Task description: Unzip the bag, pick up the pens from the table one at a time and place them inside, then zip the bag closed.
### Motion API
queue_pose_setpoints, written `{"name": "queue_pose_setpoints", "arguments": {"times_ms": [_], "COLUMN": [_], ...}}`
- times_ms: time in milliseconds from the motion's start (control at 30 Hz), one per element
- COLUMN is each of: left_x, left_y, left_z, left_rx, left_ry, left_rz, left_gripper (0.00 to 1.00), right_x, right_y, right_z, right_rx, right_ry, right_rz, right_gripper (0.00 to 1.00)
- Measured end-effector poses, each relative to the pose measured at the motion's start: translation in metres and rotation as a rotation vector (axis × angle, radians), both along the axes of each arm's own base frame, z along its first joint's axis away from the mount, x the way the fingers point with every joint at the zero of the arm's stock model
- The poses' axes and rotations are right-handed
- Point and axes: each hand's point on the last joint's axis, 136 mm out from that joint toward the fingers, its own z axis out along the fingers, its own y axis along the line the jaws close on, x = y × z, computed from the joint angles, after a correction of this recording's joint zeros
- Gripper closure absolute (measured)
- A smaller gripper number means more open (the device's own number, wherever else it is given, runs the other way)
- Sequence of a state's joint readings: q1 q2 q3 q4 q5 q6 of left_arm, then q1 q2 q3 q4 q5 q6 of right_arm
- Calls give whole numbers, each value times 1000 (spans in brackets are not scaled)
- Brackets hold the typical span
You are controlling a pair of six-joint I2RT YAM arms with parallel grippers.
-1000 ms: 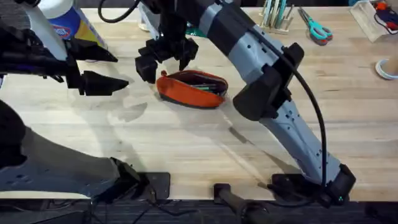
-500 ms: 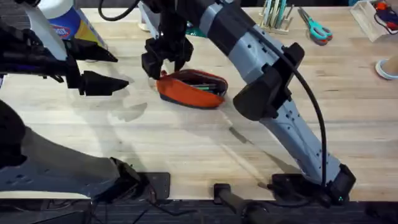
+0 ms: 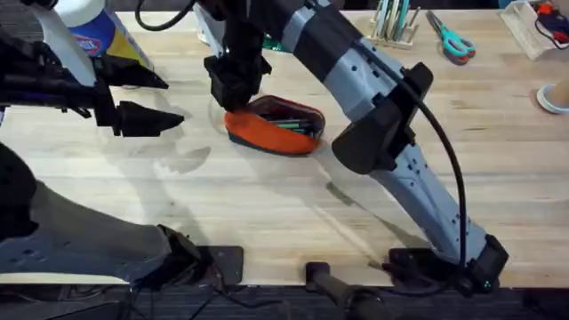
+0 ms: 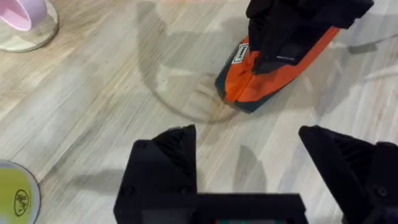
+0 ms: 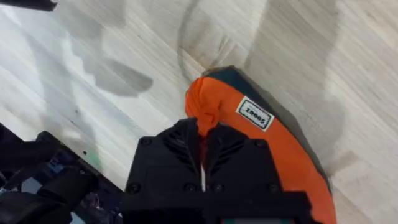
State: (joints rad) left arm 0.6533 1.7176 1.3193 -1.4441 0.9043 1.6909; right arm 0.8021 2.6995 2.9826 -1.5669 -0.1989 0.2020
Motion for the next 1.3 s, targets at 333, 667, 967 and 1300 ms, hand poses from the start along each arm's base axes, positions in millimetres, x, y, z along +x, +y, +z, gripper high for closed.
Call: {"name": "queue_pose_setpoints", "arguments": {"times_ms": [333,667,967,1300], "left_x": [0,8,17,25], "left_y": [0,-4,-54,-88], "left_z": [0,-4,-22,-29], "left_rx": [0,-19,-8,47], "left_ry": [-1,-57,-112,-165], "left_rz": [0,1,-168,-312], "left_gripper": [6,6,7,6], "right_x": [7,27,23,21], "right_y": [-3,-19,-17,-16], "right_z": [12,31,31,31], "right_rx": [23,50,56,63], "right_ry": [-27,-79,-65,-55], "right_rz": [-13,-61,-52,-49], "right_gripper": [967,968,968,968]}}
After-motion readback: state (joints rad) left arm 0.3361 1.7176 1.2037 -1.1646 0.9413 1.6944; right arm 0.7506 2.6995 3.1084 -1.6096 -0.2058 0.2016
